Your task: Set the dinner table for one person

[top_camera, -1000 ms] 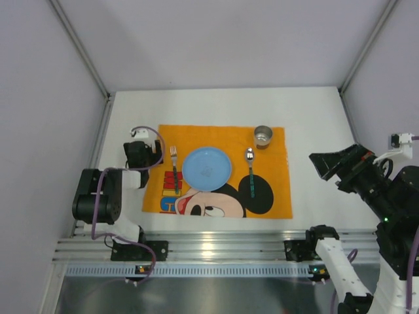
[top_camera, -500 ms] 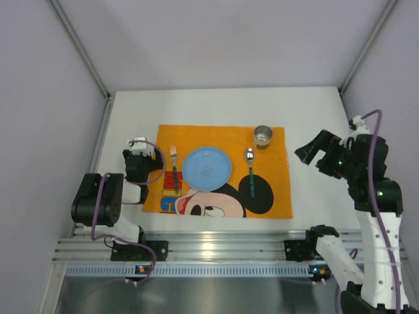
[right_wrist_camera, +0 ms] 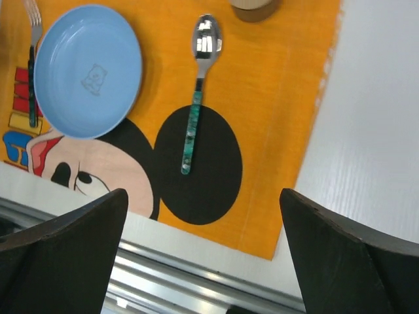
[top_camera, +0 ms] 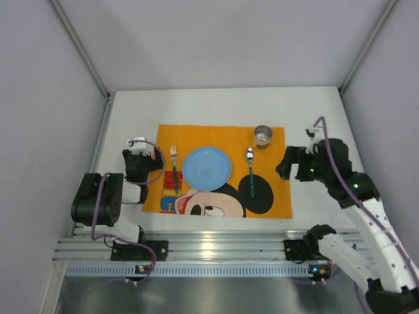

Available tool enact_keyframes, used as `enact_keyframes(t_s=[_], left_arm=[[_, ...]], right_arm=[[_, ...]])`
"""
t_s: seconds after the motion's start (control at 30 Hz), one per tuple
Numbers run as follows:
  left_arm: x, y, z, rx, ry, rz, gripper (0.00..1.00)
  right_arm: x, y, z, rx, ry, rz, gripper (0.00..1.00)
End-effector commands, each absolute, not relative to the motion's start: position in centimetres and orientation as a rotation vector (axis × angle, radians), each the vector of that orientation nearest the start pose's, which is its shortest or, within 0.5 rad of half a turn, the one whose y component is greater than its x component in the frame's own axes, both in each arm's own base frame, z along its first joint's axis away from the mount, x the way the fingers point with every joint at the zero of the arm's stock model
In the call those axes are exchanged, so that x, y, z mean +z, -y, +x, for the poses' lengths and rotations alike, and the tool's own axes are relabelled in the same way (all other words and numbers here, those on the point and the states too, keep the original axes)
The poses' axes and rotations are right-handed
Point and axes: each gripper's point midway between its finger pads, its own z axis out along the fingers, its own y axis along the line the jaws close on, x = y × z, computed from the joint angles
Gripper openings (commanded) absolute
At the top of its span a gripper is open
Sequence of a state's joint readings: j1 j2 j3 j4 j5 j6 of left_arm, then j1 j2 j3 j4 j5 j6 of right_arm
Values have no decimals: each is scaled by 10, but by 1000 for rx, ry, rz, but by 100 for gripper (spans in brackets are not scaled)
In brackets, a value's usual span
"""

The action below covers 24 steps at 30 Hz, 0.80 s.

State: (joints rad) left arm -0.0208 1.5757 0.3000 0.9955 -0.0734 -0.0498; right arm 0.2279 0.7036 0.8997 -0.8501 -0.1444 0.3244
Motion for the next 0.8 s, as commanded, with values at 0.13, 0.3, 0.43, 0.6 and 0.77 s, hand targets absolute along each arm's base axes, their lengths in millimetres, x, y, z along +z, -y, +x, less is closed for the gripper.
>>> enact_keyframes(t_s=[0.13,0.3,0.43,0.6,0.77], left_arm=[[81,-4,393,20,-1736,-80,99],[83,-4,393,19,-1731,-80,98],[82,-4,393,21,-1733,-79,99],[82,-4,393,21,-1733,-81,99],[82,-4,393,21,-1733,-79,98]], right_arm=[[214,-184,268,113,-2254,-360,100],[241,-190,281,202,-2111,-236,100],[246,-114,288,132,-1971,32,100],[199,-52,300,-18,-2036,256,100],[184,-43,319,-125,-2088,328,100]])
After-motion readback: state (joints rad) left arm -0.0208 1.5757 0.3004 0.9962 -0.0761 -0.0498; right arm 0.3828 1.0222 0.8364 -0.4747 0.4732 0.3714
